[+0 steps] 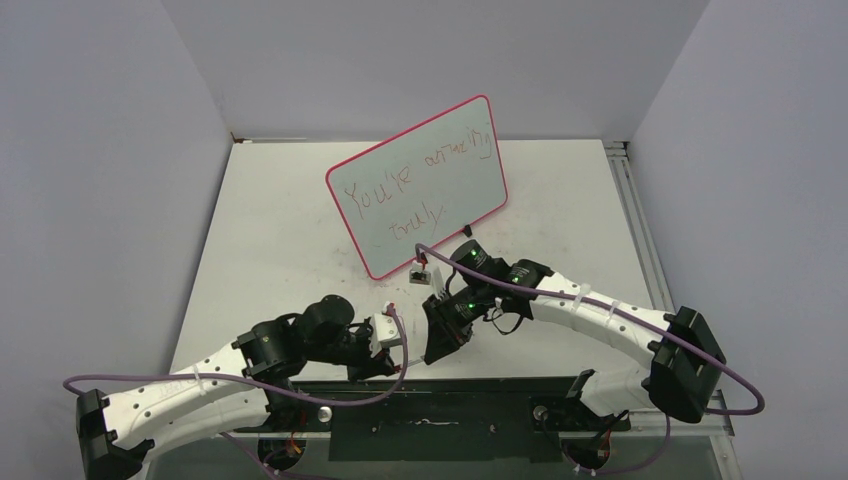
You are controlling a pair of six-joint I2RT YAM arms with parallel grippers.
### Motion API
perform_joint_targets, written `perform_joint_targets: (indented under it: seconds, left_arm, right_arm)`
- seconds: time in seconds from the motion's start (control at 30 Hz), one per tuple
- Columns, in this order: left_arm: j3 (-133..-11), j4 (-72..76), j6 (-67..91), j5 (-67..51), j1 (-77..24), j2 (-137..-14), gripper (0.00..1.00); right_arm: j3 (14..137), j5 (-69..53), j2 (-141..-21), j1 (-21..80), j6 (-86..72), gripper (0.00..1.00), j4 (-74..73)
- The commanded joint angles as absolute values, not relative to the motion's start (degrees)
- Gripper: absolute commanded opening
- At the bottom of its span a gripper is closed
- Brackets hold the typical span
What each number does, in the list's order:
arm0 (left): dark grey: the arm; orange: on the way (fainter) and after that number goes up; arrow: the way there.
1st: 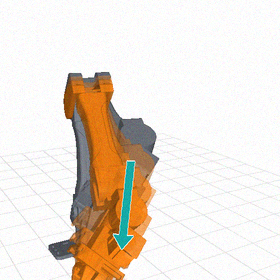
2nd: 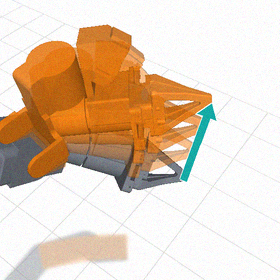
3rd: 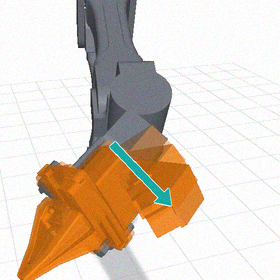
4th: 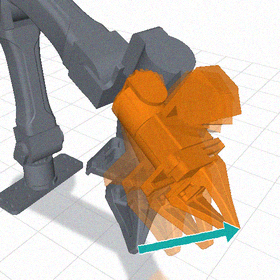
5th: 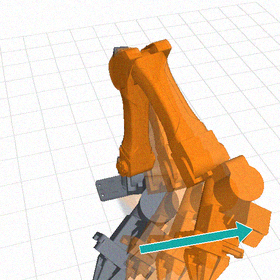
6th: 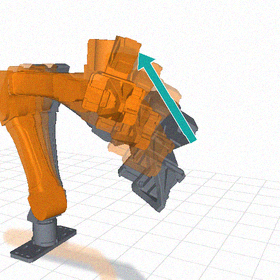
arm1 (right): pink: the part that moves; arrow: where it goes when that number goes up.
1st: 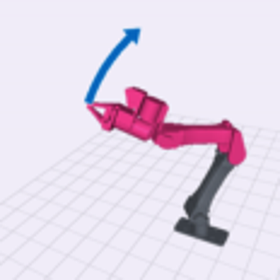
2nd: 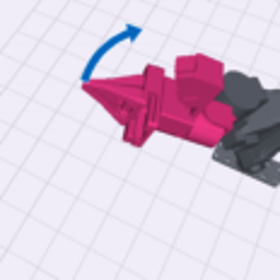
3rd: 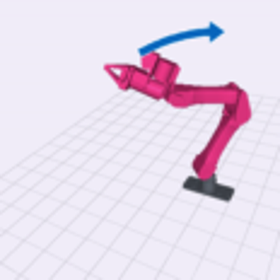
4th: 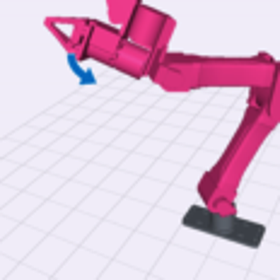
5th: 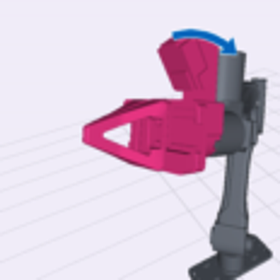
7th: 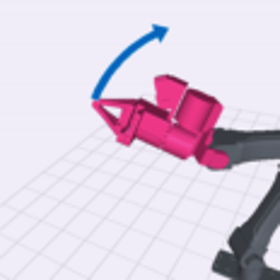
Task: Write a sentence on the whiteboard
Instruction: Close the whiteboard marker at the center of the board.
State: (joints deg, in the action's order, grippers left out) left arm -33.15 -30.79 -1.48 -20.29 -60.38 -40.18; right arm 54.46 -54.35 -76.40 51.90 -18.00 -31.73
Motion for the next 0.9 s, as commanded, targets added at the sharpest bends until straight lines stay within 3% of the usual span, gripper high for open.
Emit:
perform_joint_targets:
  seconds: [0.0, 0.77, 0.87]
  left_arm:
    - [-36.1, -9.8, -0.9, -18.8, -59.3, -38.9, 0.0]
    - [-36.3, -10.8, -0.4, -16.3, -58.4, -39.0, 0.0]
    - [-36.9, -12.7, -0.4, -12.7, -56.9, -38.9, 0.21]
  right_arm:
    - [54.1, -59.5, -77.9, 55.4, -19.4, 0.05, -24.3]
    - [54.2, -54.8, -76.7, 55.7, -19.7, 0.05, -22.6]
    - [54.7, -52.1, -75.6, 53.7, -18.6, 0.05, -23.4]
